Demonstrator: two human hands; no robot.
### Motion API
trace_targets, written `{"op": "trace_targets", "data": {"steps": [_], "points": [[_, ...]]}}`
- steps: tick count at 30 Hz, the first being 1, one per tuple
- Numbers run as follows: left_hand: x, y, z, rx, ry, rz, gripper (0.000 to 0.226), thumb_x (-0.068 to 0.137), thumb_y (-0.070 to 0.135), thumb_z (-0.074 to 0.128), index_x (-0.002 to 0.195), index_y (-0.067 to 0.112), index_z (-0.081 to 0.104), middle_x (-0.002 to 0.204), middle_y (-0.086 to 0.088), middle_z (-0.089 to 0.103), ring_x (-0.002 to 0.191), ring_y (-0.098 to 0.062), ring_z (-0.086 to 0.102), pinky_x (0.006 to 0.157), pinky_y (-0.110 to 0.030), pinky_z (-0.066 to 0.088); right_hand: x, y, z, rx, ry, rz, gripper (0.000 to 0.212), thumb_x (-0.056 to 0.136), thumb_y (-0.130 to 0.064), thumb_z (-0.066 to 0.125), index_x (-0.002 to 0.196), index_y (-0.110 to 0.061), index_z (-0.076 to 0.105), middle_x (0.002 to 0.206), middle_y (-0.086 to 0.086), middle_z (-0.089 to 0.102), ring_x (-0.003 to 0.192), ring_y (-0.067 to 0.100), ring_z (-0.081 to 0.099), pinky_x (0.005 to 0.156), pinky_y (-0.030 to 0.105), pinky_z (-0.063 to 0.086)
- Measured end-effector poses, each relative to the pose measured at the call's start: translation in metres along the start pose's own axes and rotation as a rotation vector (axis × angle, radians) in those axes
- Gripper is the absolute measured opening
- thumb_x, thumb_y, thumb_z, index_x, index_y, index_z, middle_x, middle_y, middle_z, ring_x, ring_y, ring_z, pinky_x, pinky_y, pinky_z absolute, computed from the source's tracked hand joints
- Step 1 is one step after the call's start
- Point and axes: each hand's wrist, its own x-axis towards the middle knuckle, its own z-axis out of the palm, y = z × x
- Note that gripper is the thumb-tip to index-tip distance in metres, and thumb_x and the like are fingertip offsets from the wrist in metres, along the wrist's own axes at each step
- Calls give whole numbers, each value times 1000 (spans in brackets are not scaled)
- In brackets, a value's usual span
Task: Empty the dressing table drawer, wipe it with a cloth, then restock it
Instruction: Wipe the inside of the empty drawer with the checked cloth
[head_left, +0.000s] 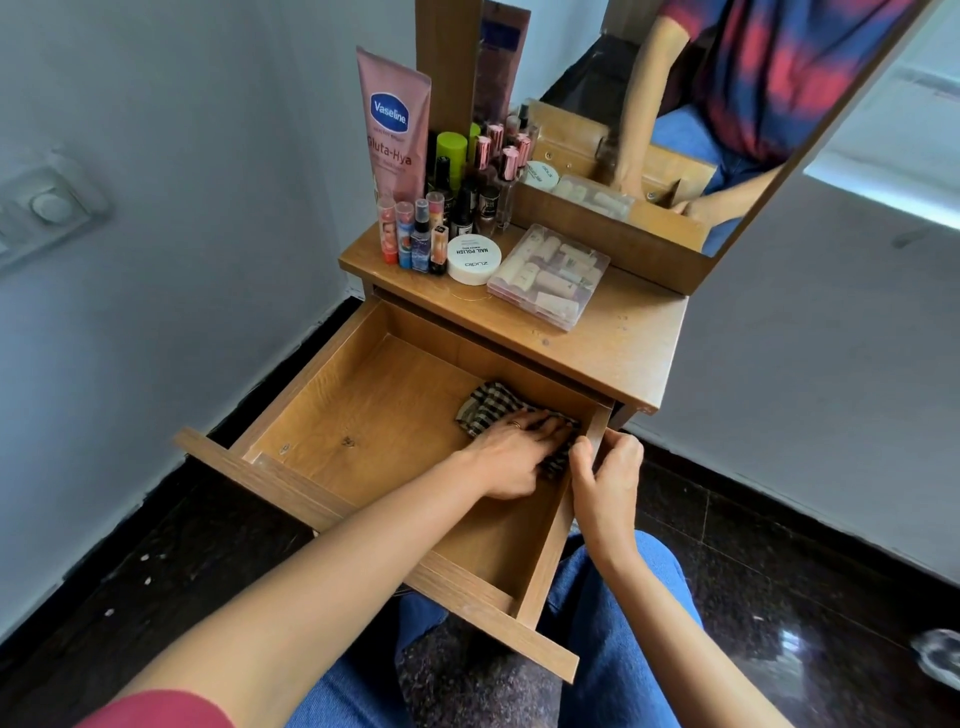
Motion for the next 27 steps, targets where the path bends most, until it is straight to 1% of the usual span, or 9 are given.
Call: {"op": "trace_targets", "data": {"steps": [4, 6, 11, 15, 20, 23, 27], "points": [[-1, 6, -3, 3, -4, -24, 72, 90, 18, 49, 152, 18, 14, 159, -4, 17, 147, -21, 9, 119, -36, 7, -1, 1, 1, 1, 5, -8, 14, 94, -19, 51, 105, -11, 46, 106, 4, 44, 100, 14, 44, 85, 23, 33], [-1, 7, -7, 20, 3, -27, 72, 89, 20, 51, 152, 18, 17, 159, -3, 19, 146, -22, 11, 119, -39, 10, 0, 1, 1, -16, 9, -6, 14, 94, -20, 51, 104, -11, 46, 106, 5, 44, 98, 15, 45, 84, 24, 34], [-4, 11, -17, 183, 16, -18, 70, 87, 24, 54, 150, 18, 23, 156, -4, 27, 143, -24, 22, 117, -42, 17, 6, 3, -2, -89, 12, -29, 18, 91, -25, 54, 100, -11, 46, 102, 4, 47, 92, 18, 49, 80, 33, 43], [-16, 9, -17, 210, -3, 38, 65, 89, 21, 51, 149, 15, 27, 155, -6, 28, 142, -27, 24, 114, -42, 22, 7, 3, -5, -110, -4, -41, 19, 92, -27, 54, 101, -13, 45, 102, 5, 47, 92, 20, 50, 80, 36, 45], [-27, 9, -11, 276, -42, 65, 66, 91, 24, 46, 151, 15, 20, 158, -5, 21, 143, -25, 19, 114, -39, 22, 4, 1, -3, -65, -6, -18, 17, 93, -25, 53, 100, -12, 44, 103, 6, 46, 92, 20, 50, 78, 31, 40], [-21, 14, -12, 300, -34, 26, 64, 92, 26, 46, 150, 16, 22, 158, -3, 22, 143, -25, 20, 112, -38, 22, 2, 0, -2, -51, 0, -23, 15, 93, -21, 53, 98, -11, 43, 102, 7, 45, 92, 19, 48, 78, 28, 37], [-10, 21, -14, 267, -23, -66, 66, 92, 28, 50, 150, 18, 22, 157, -3, 23, 143, -24, 20, 115, -39, 19, 2, -2, -1, -50, 2, -14, 13, 93, -20, 52, 98, -11, 43, 102, 7, 44, 90, 16, 46, 77, 25, 35]]}}
